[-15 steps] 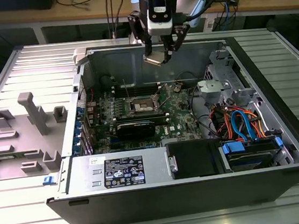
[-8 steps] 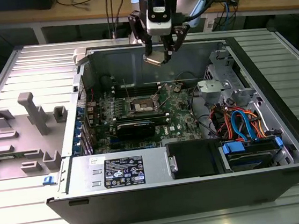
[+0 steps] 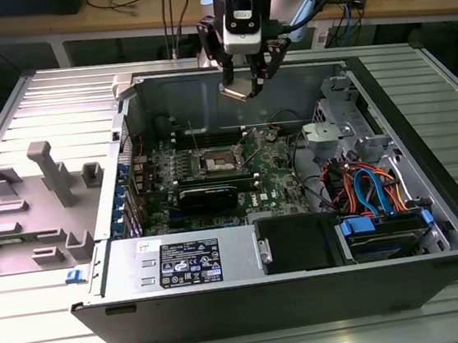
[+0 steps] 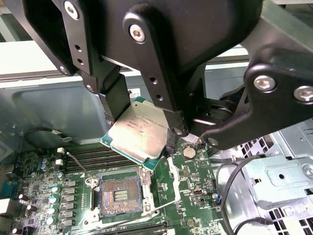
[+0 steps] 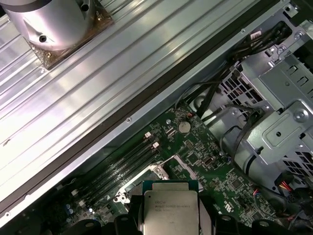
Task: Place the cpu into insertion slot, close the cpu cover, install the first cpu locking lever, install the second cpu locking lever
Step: 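Place the cpu into insertion slot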
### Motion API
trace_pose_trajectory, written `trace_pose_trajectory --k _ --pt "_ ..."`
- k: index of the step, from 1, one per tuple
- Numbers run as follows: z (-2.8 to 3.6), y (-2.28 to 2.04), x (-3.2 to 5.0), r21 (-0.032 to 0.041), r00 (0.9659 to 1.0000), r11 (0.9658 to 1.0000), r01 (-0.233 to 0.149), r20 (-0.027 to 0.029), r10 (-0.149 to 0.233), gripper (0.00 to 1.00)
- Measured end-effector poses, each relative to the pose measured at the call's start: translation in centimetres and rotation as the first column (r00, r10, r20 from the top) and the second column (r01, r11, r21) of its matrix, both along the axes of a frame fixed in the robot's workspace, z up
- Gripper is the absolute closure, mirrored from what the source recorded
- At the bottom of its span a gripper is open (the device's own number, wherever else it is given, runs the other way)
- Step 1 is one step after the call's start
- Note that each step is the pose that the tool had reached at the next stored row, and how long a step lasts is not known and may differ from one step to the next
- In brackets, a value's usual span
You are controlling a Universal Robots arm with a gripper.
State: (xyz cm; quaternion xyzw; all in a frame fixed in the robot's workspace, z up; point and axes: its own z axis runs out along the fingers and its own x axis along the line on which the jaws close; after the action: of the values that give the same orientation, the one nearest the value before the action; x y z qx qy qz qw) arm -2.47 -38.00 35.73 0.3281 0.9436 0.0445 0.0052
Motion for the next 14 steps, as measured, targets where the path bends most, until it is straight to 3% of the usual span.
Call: trace_pose_trajectory --k 10,14 --pt "0.0 0.0 0.0 0.0 0.9985 0.9985 0.054 0.0 -0.054 0.46" --pt "0.0 0.0 0.0 0.0 0.9983 0.9983 0.058 0.0 -0.058 0.46"
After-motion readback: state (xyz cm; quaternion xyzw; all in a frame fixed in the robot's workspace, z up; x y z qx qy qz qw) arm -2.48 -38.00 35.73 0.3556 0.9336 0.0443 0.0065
